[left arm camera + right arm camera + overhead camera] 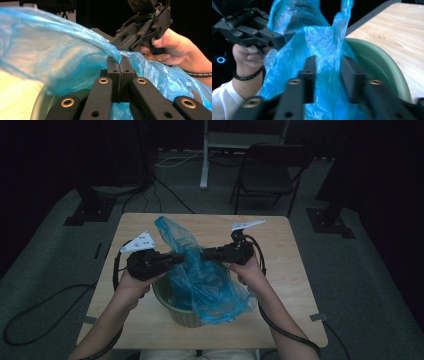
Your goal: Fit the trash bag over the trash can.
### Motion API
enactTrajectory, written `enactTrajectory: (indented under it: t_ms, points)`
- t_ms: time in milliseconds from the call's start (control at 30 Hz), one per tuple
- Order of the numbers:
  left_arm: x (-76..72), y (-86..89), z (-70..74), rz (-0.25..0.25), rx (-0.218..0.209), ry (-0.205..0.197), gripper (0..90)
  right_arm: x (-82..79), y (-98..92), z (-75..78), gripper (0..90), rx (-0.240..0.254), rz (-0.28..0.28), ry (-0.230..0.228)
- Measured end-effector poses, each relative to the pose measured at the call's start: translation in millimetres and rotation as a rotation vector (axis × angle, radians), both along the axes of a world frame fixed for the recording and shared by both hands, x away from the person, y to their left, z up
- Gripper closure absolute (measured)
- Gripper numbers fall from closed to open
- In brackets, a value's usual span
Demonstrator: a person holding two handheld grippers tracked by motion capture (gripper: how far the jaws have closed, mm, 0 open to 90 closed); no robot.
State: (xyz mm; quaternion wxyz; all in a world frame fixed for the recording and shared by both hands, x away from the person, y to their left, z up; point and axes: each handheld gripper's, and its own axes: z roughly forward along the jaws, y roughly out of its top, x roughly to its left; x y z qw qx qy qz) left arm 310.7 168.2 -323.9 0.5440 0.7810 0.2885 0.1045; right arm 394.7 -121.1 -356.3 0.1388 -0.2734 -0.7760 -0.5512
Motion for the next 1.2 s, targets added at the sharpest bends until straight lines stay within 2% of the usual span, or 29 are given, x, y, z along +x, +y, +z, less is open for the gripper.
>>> enactTrajectory:
  t_ms: [33, 100, 167, 333, 467, 500, 567, 633, 667, 700, 800, 967, 1000, 1067, 1167, 1200]
  points:
    - [-1.6, 2.5, -0.1, 0.0, -0.008, 0.002, 90.0, 0.0, -1.7, -0.6, 90.0, 0.004, -0.001, 0.002]
    - [-3.5, 4.8, 0.1, -0.007, -0.011, 0.0, 90.0, -0.1, -7.4, -1.1, 90.0, 0.015, -0.026, 0.009]
    - [-4.5, 5.8, 0.2, -0.003, -0.006, -0.001, 90.0, -2.0, -12.7, 0.3, 90.0, -0.005, -0.06, -0.023]
    - [-6.4, 14.1, -0.4, 0.014, 0.014, -0.001, 90.0, -5.4, -28.4, 5.2, 90.0, -0.016, -0.118, -0.047]
    - [-9.9, 33.6, 0.7, 0.046, 0.02, 0.0, 90.0, -6.0, -51.0, 12.0, 90.0, -0.083, -0.217, -0.096]
    - [-9.9, 33.6, 0.7, 0.046, 0.02, 0.0, 90.0, -5.8, -57.8, 12.9, 90.0, -0.093, -0.24, -0.106]
    - [-13.8, 46.9, 2.9, 0.065, 0.021, -0.002, 90.0, -5.4, -72.0, 14.1, 90.0, -0.086, -0.28, -0.103]
    - [-15.6, 55.3, 3.9, 0.082, 0.021, -0.004, 90.0, -5.7, -83.8, 15.0, 90.0, -0.1, -0.32, -0.115]
    - [-15.6, 55.3, 3.9, 0.082, 0.021, -0.004, 90.0, -5.7, -83.8, 15.0, 90.0, -0.1, -0.32, -0.115]
    - [-16.4, 62.2, 4.0, 0.098, 0.019, -0.002, 90.0, -5.3, -93.7, 14.7, 90.0, -0.107, -0.345, -0.113]
    - [-15.8, 66.7, 3.2, 0.109, 0.02, 0.003, 90.0, -3.3, -102.2, 13.4, 90.0, -0.118, -0.376, -0.109]
    - [-9.2, 70.0, -1.3, 0.123, 0.006, 0.022, 88.9, 2.6, -96.9, 10.5, 90.0, -0.125, -0.369, -0.095]
    - [-6.7, 69.8, -2.5, 0.118, -0.008, 0.03, 85.1, 4.6, -89.3, 9.9, 90.0, -0.13, -0.352, -0.095]
    - [-4.6, 69.1, -3.2, 0.129, -0.005, 0.024, 84.5, 5.8, -81.4, 10.5, 90.0, -0.14, -0.344, -0.099]
    - [-0.3, 69.6, -3.2, 0.151, -0.012, 0.022, 71.4, 7.9, -74.0, 11.7, 90.0, -0.148, -0.336, -0.104]
    - [4.6, 70.7, -2.3, 0.171, -0.025, 0.021, 65.9, 10.3, -67.5, 13.9, 84.6, -0.151, -0.338, -0.109]
